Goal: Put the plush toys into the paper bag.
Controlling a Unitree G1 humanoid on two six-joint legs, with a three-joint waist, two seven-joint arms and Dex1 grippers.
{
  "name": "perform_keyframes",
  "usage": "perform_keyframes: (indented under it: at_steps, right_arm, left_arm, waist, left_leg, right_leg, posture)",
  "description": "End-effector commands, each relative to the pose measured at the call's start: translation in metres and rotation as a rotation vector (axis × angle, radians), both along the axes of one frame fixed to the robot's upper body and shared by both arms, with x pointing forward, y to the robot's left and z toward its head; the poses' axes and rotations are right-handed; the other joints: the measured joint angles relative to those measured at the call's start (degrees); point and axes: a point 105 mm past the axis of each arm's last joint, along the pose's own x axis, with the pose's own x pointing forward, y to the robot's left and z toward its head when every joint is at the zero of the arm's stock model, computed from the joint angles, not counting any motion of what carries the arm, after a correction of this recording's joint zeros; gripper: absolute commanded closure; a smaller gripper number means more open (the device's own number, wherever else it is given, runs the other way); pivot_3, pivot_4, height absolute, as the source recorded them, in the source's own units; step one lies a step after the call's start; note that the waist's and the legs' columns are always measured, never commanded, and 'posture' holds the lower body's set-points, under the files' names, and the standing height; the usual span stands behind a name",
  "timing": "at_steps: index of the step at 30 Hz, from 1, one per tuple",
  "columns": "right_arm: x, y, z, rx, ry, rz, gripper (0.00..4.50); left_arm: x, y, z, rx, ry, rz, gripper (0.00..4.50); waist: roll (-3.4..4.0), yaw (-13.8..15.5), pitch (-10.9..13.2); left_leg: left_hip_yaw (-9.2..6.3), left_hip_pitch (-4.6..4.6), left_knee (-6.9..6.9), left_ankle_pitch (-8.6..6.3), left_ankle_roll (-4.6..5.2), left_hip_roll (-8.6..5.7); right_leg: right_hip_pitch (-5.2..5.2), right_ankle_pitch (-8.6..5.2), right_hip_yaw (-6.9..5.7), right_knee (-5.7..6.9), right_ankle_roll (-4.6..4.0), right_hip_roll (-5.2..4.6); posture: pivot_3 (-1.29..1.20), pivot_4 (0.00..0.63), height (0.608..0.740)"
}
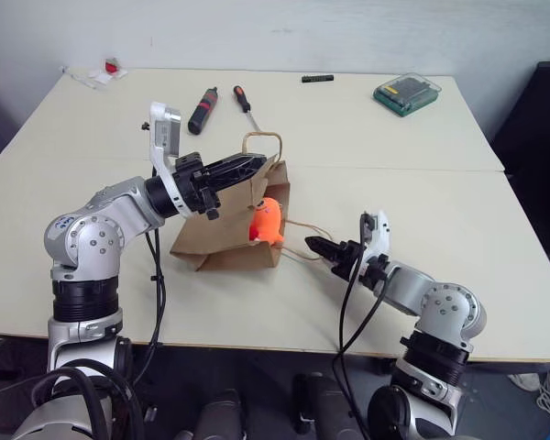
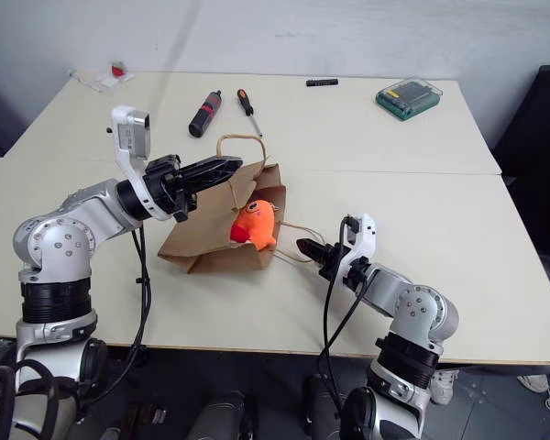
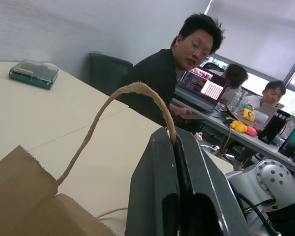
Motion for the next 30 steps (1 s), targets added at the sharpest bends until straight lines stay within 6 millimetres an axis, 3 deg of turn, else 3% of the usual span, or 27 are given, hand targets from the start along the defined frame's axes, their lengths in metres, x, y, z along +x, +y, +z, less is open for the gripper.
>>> perform_keyframes:
  at_steps: [1,3,11,15,23,27,30]
  right_arm:
    - [-0.001,-0.009,0.046,0.134,-0.166,-0.008,3.70]
    - [-0.003,-0.014,0.065,0.180,-0.228,0.000,4.46]
    - [-0.029,-0.042,0.151,0.077,-0.581,0.057,4.49]
    - [-0.033,-0.041,0.156,-0.175,-0.649,0.048,4.49]
    - [-0.045,-0.020,0.160,-0.232,-0.742,0.103,4.49]
    - [-0.051,-0.020,0.192,-0.126,-0.837,0.072,4.49]
    - [-0.052,-0.020,0.198,-0.153,-0.859,0.070,4.49]
  left_arm:
    - [-0.001,0.006,0.015,-0.007,-0.064,0.019,4.50]
    - [0.001,0.008,0.016,-0.003,-0.068,0.026,4.50]
    - [0.020,0.006,0.033,-0.071,-0.089,0.086,4.50]
    - [0.021,-0.011,0.021,-0.038,-0.103,0.053,4.50]
    - [0.027,-0.019,0.017,-0.080,-0.093,0.062,4.50]
    - [0.032,-0.007,0.023,-0.100,-0.098,0.101,4.50]
    - [0.031,-0.009,0.023,-0.094,-0.107,0.096,4.50]
  waist:
    - [0.00,0.1,0.0]
    - [0.00,0.1,0.0]
    - [0.00,0.2,0.0]
    - [0.00,0.2,0.0]
    - [0.00,0.1,0.0]
    - [0.00,0.2,0.0]
    - [-0.01,0.2,0.0]
  left_leg:
    - [-0.01,0.00,0.01,0.00,0.00,0.00]
    - [-0.02,0.00,0.01,0.00,0.00,0.01]
    - [-0.06,-0.06,0.02,-0.01,0.05,-0.02]
    - [-0.04,-0.06,-0.07,-0.02,0.07,-0.01]
    - [0.01,-0.03,-0.06,0.01,0.03,0.04]
    - [-0.01,-0.05,-0.03,0.01,0.04,0.03]
    - [-0.03,-0.04,-0.03,0.01,0.04,0.04]
  right_leg:
    - [0.00,0.00,0.00,0.01,0.00,0.00]
    - [0.00,0.00,-0.01,0.01,0.00,0.00]
    - [0.00,0.00,-0.06,-0.05,0.00,-0.06]
    - [0.02,0.00,-0.06,-0.15,0.00,-0.03]
    - [0.00,0.00,-0.02,-0.10,0.01,0.01]
    - [0.01,0.00,-0.04,-0.10,0.01,-0.02]
    - [0.01,0.00,-0.06,-0.11,0.01,-0.02]
  posture:
    - [0.00,0.150,0.740]
    - [0.00,0.150,0.740]
    - [0.00,0.150,0.740]
    - [0.00,0.150,0.740]
    - [0.00,0.150,0.740]
    - [0.00,0.150,0.740]
    - [0.00,0.150,0.740]
